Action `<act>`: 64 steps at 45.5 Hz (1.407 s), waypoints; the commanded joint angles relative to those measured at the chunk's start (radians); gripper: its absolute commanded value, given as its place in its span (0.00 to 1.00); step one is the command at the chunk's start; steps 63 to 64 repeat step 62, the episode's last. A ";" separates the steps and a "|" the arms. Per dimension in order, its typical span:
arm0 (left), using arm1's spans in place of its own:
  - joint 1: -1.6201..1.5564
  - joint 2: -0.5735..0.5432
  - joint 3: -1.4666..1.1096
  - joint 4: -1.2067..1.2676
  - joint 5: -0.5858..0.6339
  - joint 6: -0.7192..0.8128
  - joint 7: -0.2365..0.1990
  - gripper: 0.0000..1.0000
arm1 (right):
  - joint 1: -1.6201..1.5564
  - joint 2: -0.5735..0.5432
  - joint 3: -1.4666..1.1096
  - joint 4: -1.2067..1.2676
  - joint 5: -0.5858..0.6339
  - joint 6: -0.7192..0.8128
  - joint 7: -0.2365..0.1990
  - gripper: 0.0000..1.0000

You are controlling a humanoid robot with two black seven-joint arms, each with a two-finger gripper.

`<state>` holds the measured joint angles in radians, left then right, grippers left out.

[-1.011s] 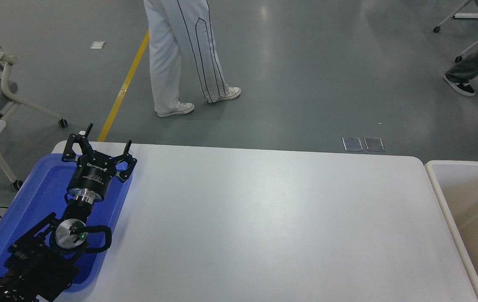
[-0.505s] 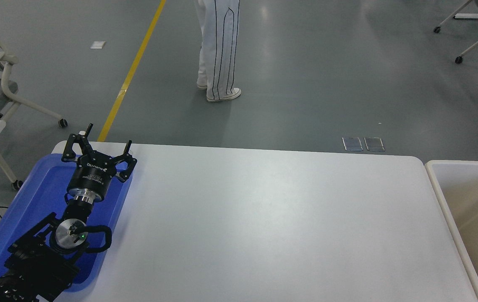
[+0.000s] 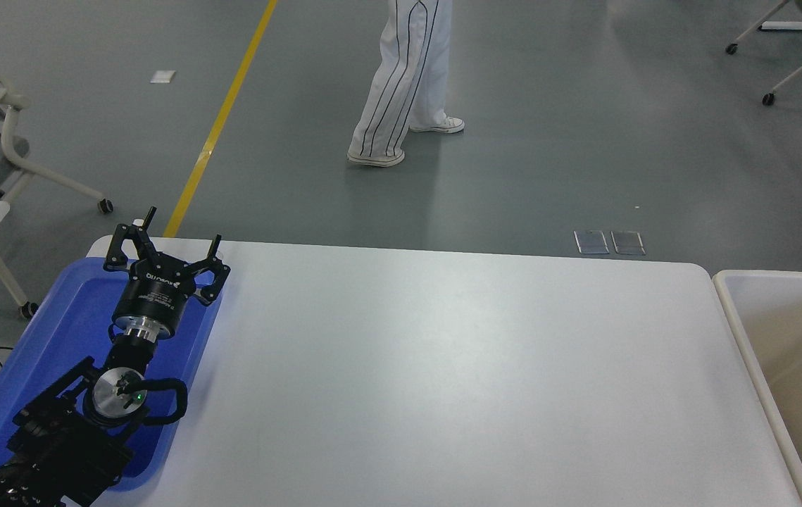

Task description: Pick up paper ball place in dustbin

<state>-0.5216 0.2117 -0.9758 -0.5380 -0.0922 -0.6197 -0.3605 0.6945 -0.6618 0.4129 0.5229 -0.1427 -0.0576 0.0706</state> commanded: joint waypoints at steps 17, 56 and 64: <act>0.000 0.000 -0.001 0.000 0.000 0.000 0.000 1.00 | -0.136 0.148 0.262 0.181 0.172 0.090 0.373 1.00; 0.000 0.000 0.000 0.000 0.000 0.002 0.000 1.00 | -0.221 0.246 0.363 0.295 0.135 -0.038 0.499 1.00; 0.000 0.000 0.000 0.001 0.000 0.002 0.000 1.00 | -0.221 0.242 0.362 0.287 0.135 -0.038 0.499 1.00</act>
